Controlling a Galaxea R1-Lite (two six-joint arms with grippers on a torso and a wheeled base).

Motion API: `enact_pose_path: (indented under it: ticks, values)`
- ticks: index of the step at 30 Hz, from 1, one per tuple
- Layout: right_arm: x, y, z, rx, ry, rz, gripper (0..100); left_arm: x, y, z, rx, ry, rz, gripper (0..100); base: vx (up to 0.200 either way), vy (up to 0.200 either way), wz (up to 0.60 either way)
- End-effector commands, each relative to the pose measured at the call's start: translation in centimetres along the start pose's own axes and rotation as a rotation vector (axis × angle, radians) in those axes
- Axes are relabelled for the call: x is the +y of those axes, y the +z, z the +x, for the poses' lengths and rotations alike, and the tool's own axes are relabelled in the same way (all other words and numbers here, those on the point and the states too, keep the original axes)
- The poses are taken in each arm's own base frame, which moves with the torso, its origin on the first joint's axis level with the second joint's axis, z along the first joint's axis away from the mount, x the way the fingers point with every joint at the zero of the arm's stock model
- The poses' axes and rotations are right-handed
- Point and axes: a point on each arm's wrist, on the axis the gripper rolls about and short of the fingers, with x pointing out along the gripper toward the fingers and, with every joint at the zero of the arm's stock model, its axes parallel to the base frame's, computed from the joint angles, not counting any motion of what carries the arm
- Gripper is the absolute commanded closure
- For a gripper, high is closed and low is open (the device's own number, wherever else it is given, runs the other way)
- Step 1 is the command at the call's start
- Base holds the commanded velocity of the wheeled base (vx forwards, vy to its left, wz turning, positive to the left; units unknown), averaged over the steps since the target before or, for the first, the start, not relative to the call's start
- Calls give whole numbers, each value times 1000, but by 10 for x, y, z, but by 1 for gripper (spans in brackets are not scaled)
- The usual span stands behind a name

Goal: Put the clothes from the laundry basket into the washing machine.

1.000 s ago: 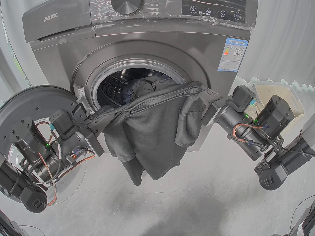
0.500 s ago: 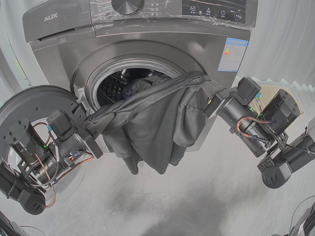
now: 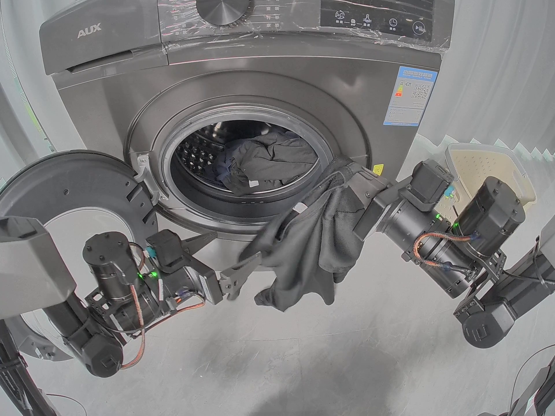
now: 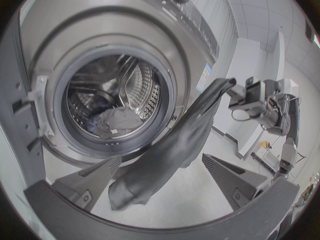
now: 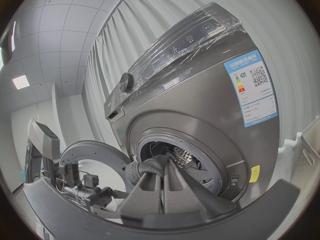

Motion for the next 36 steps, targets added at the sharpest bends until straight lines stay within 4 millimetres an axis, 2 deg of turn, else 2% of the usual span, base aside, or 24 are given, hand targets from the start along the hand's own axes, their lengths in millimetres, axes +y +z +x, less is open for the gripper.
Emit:
enact_pose_path:
  ticks: [1,10,28,36]
  values:
    - [2,-3,0,6,6,4,100,5,-36,18,102,-3,-25,0,0,0,0]
    - [1,-3,1,6,0,5,100,7,-57,28,159,-6,-29,0,0,0,0]
    - [1,-12,11,7,-5,9,100,-16,-67,44,164,-100,10,0,0,0,0]
    - [1,-11,11,3,-27,9,100,-12,-81,67,147,-98,22,0,0,0,0]
